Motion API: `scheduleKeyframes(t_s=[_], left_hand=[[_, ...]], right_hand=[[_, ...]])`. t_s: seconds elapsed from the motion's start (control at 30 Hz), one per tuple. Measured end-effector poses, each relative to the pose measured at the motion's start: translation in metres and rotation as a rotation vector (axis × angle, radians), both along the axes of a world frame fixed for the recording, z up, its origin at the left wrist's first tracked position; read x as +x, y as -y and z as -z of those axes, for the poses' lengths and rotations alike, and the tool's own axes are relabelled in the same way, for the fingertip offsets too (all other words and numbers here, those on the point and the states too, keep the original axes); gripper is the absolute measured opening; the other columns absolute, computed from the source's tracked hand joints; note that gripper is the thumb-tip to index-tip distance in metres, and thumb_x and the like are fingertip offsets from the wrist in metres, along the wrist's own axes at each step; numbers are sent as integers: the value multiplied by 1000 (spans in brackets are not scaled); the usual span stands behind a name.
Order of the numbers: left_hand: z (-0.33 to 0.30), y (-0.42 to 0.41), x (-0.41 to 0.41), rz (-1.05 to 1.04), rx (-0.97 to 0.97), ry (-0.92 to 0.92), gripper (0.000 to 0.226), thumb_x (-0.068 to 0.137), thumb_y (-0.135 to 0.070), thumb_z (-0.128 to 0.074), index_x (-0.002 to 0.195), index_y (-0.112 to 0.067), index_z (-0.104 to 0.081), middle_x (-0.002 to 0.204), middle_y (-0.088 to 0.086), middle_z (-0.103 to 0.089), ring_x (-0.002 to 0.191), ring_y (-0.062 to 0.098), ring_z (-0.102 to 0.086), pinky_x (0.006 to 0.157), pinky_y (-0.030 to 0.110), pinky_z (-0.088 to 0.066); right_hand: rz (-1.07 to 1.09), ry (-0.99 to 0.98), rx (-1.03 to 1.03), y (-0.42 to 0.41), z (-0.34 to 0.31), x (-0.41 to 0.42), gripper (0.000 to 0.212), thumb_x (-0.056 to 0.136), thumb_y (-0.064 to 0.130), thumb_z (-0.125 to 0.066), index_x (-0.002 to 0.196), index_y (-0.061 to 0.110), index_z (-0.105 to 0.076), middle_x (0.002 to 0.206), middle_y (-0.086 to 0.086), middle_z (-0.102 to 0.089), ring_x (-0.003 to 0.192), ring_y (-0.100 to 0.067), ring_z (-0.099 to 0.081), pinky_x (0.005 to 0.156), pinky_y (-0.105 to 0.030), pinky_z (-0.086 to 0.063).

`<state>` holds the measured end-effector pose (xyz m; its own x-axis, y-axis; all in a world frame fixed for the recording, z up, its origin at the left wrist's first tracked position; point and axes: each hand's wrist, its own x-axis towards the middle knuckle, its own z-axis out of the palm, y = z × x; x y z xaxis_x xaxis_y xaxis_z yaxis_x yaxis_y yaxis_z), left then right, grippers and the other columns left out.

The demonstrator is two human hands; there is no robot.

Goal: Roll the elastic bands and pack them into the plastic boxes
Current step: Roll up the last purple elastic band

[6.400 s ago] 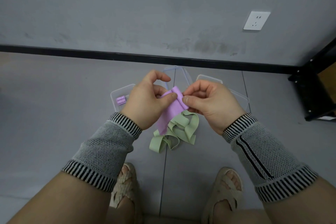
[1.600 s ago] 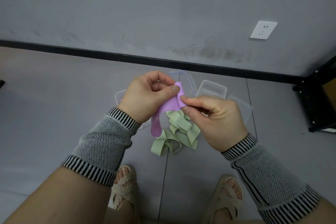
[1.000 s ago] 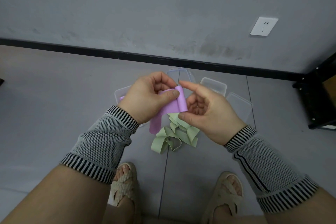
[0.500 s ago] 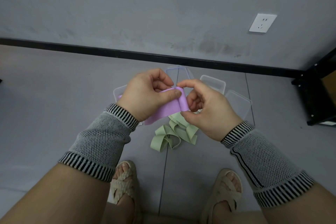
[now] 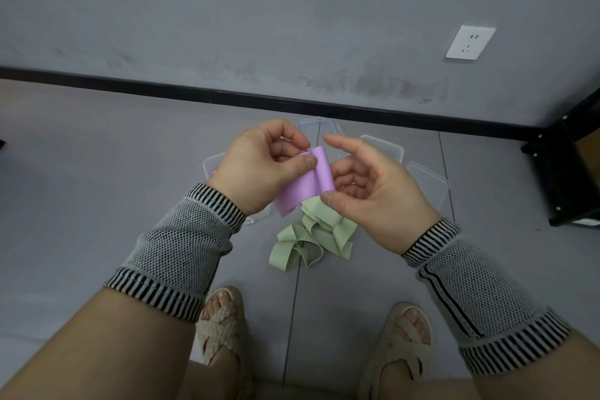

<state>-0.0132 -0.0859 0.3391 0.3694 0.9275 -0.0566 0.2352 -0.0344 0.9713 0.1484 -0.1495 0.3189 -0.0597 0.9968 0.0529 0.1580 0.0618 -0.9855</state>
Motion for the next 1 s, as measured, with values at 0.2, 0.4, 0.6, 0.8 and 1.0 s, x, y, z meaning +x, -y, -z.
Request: scheduleKeyframes(t_s=[0.2,0.4,0.6,0.8,1.0], left_hand=[[-3,3,0,60,-10,29,11,82,-2,-67,82,-12,-61,75,12,-66,70,19,-58,65,22,-50],[-2,1,0,40,-34,41,12,79,-5,-70,79,-12,-60,64,0,-66,63,11,-59,60,16,-50],[-2,-1,-3,45,-44,56,13,81,-2,-68,81,-12,-60,70,5,-64,67,13,-58,64,18,-50],[0,1,2,53,-40,36,17,81,0,-67,82,-15,-59,74,6,-67,68,12,-60,66,17,-50],[0,1,6,14,-71,57,19,81,1,-67,87,-15,-61,67,-6,-68,62,3,-61,61,13,-47]], right_hand=[[26,-51,1,0,0,-2,60,69,-9,-76,109,32,-59,81,-1,-59,72,-16,-56,72,-29,-53],[12,-65,-27,0,0,-6,63,73,-9,-73,114,34,-54,85,-4,-57,72,-11,-57,69,-26,-53],[30,-174,-107,-1,-4,0,44,77,-7,-69,107,23,-60,91,0,-67,77,-12,-65,76,-26,-55],[117,-114,-110,-3,-2,-2,26,81,-3,-68,93,20,-62,78,0,-69,72,-15,-63,71,-27,-55],[208,-37,-23,-4,-3,-2,23,80,-3,-68,80,19,-62,75,4,-64,67,-12,-60,66,-26,-53]])
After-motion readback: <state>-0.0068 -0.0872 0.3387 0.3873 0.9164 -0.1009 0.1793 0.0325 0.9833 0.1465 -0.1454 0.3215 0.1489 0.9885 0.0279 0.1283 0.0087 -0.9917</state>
